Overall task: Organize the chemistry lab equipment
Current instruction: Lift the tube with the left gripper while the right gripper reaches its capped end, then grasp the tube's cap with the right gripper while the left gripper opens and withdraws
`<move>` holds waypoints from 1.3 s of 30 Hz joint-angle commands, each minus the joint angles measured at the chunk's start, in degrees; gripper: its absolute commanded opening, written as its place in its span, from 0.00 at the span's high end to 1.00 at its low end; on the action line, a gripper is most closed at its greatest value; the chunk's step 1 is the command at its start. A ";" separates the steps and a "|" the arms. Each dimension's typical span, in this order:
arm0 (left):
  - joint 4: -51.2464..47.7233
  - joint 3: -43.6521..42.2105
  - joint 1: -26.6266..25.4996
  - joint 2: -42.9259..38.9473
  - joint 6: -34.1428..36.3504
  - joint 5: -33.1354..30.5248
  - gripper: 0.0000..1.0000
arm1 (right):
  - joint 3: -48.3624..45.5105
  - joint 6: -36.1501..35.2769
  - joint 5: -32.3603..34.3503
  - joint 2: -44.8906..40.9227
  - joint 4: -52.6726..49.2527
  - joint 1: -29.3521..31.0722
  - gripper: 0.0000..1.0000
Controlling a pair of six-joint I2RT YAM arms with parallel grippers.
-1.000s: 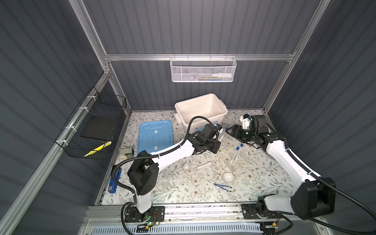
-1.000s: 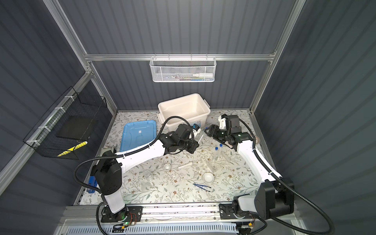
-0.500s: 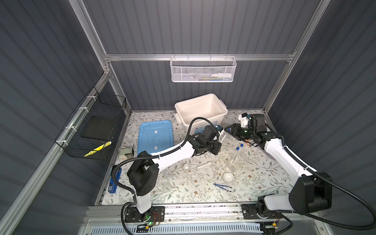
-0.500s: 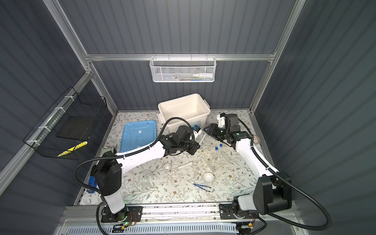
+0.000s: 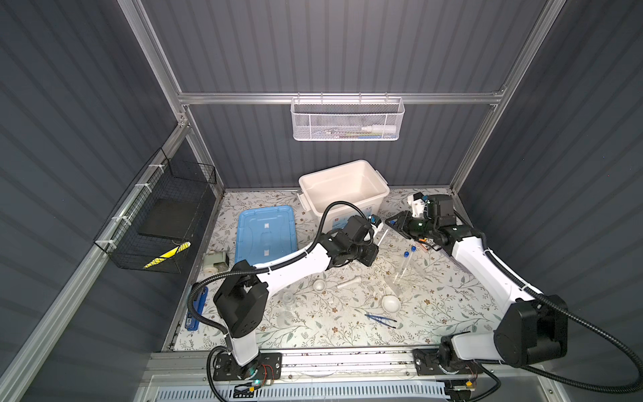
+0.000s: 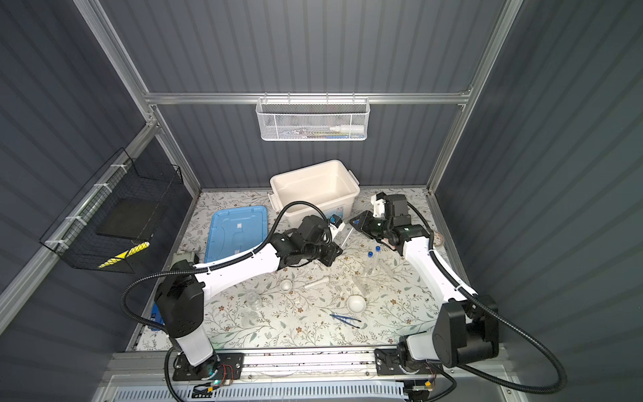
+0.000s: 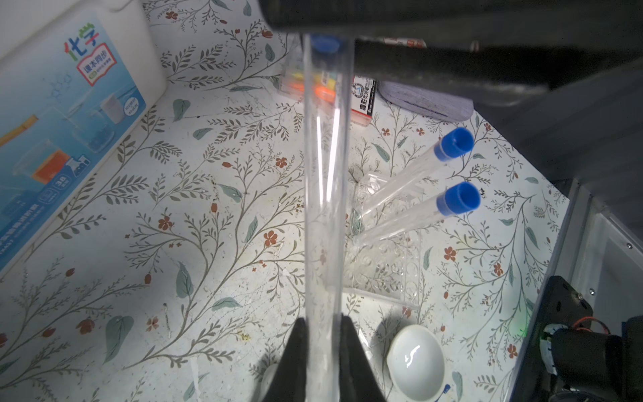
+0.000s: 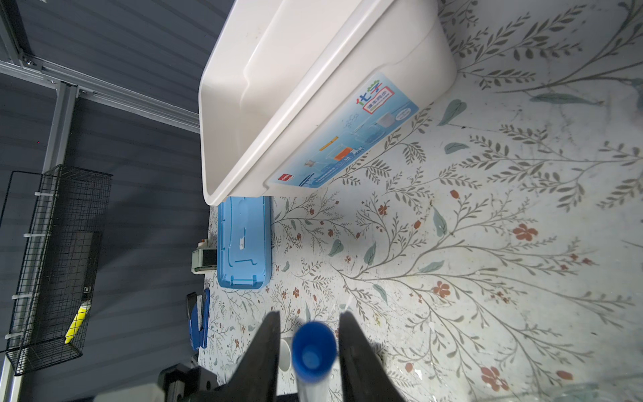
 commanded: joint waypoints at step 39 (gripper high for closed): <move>3.54 -4.47 1.84 -6.59 -4.96 -3.47 0.15 | -6.82 -2.64 16.40 -17.62 0.49 1.49 0.88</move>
